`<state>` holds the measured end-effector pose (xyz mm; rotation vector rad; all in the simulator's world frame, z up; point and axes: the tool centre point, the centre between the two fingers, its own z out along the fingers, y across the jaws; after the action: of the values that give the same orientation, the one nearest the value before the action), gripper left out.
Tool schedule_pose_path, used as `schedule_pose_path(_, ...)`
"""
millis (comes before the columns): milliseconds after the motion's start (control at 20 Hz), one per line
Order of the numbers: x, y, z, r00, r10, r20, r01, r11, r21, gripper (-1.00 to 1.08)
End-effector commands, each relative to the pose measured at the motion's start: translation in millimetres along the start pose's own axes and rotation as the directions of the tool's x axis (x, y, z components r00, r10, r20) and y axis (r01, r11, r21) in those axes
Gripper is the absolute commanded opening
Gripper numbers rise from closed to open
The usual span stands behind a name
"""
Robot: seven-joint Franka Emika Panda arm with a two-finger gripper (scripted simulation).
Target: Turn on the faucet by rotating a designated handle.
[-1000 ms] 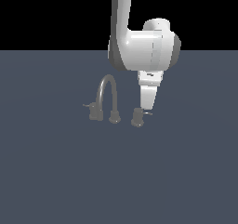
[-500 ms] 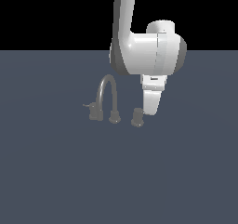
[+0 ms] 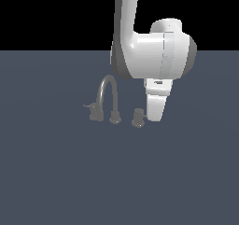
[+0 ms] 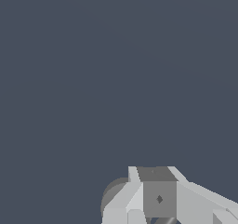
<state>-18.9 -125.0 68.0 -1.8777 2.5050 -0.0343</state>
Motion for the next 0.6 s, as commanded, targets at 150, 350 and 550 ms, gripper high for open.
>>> schedule_pose_path(150,-15,10,1,1.0,-0.008,0.002,0.008,1.0,-0.007,-1.0)
schedule_pose_path(350,-35,25,3,1.0,-0.018,0.004,0.018,1.0,-0.017,-1.0)
schedule_pose_path(550,-50,36,4,1.0,-0.025,0.005,0.025,0.999,-0.024,-1.0)
